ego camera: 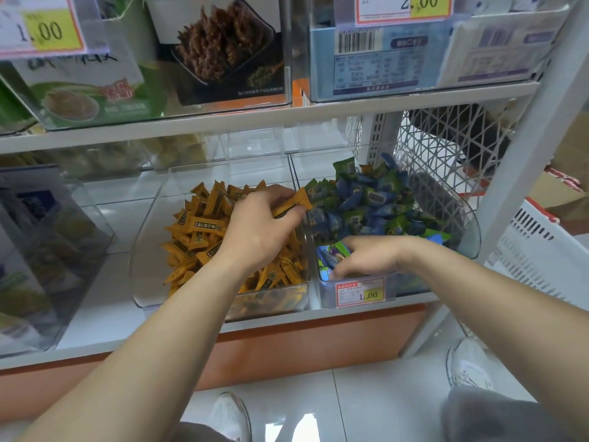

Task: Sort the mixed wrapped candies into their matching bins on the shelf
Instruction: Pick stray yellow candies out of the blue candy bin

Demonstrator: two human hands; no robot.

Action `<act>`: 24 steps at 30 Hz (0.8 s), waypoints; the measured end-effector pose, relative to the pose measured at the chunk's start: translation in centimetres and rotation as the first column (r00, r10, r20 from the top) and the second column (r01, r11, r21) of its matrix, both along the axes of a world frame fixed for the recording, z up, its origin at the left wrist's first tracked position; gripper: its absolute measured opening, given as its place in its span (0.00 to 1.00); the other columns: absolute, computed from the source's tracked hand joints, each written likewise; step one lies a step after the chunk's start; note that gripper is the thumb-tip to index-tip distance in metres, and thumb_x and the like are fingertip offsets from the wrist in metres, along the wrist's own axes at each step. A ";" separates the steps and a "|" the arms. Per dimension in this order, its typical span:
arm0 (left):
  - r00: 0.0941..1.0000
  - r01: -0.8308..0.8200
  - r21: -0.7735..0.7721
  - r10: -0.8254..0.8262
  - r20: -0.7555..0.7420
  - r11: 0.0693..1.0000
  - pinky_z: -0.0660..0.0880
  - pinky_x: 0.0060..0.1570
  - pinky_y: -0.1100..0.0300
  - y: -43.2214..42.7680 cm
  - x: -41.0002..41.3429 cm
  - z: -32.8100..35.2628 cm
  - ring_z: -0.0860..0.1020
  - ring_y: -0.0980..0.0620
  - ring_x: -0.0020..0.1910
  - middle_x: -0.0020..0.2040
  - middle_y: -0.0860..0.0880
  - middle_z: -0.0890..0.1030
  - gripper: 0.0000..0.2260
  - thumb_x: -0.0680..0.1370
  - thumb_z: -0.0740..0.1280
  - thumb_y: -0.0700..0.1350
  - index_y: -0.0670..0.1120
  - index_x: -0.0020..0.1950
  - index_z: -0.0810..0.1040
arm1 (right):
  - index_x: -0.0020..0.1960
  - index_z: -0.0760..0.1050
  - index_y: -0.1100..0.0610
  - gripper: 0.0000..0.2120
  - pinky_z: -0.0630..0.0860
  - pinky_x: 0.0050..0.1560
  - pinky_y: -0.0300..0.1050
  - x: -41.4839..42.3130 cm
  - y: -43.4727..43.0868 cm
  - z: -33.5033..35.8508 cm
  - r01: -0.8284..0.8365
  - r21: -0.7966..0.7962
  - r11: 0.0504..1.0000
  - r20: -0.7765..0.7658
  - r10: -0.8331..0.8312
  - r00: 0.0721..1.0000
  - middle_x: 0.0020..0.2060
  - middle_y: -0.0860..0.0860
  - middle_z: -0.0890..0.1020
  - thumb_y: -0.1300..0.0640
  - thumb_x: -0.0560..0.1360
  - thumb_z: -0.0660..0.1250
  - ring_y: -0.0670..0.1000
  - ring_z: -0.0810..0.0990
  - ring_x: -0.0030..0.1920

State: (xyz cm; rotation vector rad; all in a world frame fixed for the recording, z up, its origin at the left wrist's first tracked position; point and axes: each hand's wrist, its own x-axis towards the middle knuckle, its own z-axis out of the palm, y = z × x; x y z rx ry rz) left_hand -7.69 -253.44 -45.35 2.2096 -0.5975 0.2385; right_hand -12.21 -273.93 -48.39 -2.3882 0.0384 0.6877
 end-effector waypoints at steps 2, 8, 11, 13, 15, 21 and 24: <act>1.000 -0.004 -0.006 0.004 -0.002 1.000 0.62 0.44 0.82 -0.1 -0.1 0.1 0.74 0.64 0.50 0.49 0.62 0.76 0.16 0.77 0.70 0.51 0.48 0.63 0.80 | 0.49 0.77 0.50 0.11 0.76 0.44 0.38 0.1 -0.4 0.1 0.063 0.041 0.997 0.081 -0.066 0.995 0.42 0.45 0.85 0.47 0.73 0.74 0.43 0.82 0.43; 1.000 0.010 -0.021 -0.011 -0.023 1.000 0.64 0.46 0.81 -0.7 -0.3 0.2 0.75 0.61 0.52 0.51 0.58 0.78 0.16 0.78 0.70 0.51 0.47 0.64 0.80 | 0.51 0.82 0.61 0.14 0.80 0.41 0.46 1.2 -2.3 0.9 0.277 0.320 0.906 0.180 -0.345 0.921 0.42 0.58 0.87 0.53 0.71 0.77 0.55 0.84 0.41; 0.999 0.024 -0.030 -0.025 -0.031 0.999 0.70 0.54 0.67 -1.1 -0.6 0.3 0.76 0.59 0.54 0.56 0.53 0.82 0.17 0.77 0.70 0.51 0.46 0.64 0.79 | 0.50 0.81 0.61 0.12 0.78 0.33 0.37 1.1 -2.6 1.1 0.265 0.245 0.933 0.159 -0.308 0.938 0.36 0.54 0.87 0.57 0.70 0.78 0.49 0.86 0.35; 0.999 0.018 -0.031 -0.019 -0.036 0.999 0.69 0.54 0.65 -1.2 -0.6 0.3 0.76 0.58 0.55 0.57 0.53 0.82 0.17 0.77 0.70 0.51 0.47 0.64 0.80 | 0.53 0.79 0.59 0.14 0.80 0.34 0.38 1.2 -2.3 0.9 0.271 0.184 0.945 0.216 -0.308 0.926 0.38 0.52 0.87 0.57 0.70 0.77 0.47 0.86 0.35; 0.999 0.016 -0.028 -0.017 -0.039 0.999 0.69 0.52 0.69 -1.1 -0.6 0.3 0.76 0.59 0.54 0.55 0.55 0.81 0.17 0.77 0.70 0.51 0.47 0.64 0.80 | 0.60 0.75 0.54 0.18 0.83 0.41 0.45 1.2 -1.9 1.0 0.304 0.121 0.945 0.351 -0.327 0.878 0.42 0.51 0.86 0.57 0.72 0.74 0.50 0.85 0.39; 0.999 0.018 -0.013 -0.018 -0.051 1.000 0.68 0.51 0.69 -1.0 -0.4 0.4 0.76 0.59 0.54 0.54 0.56 0.80 0.16 0.78 0.70 0.51 0.47 0.63 0.79 | 0.59 0.78 0.43 0.13 0.76 0.54 0.38 -0.8 -0.7 2.5 -0.136 -0.048 0.989 0.405 0.144 0.903 0.54 0.38 0.82 0.49 0.75 0.69 0.40 0.80 0.53; 0.998 0.016 -0.015 -0.017 -0.053 1.000 0.67 0.50 0.70 -0.9 -0.4 0.4 0.76 0.59 0.54 0.53 0.57 0.79 0.17 0.77 0.70 0.51 0.47 0.64 0.79 | 0.77 0.64 0.47 0.36 0.69 0.68 0.44 -1.2 0.0 1.7 -0.311 -0.240 0.920 0.069 0.336 0.939 0.73 0.44 0.70 0.36 0.73 0.69 0.46 0.70 0.70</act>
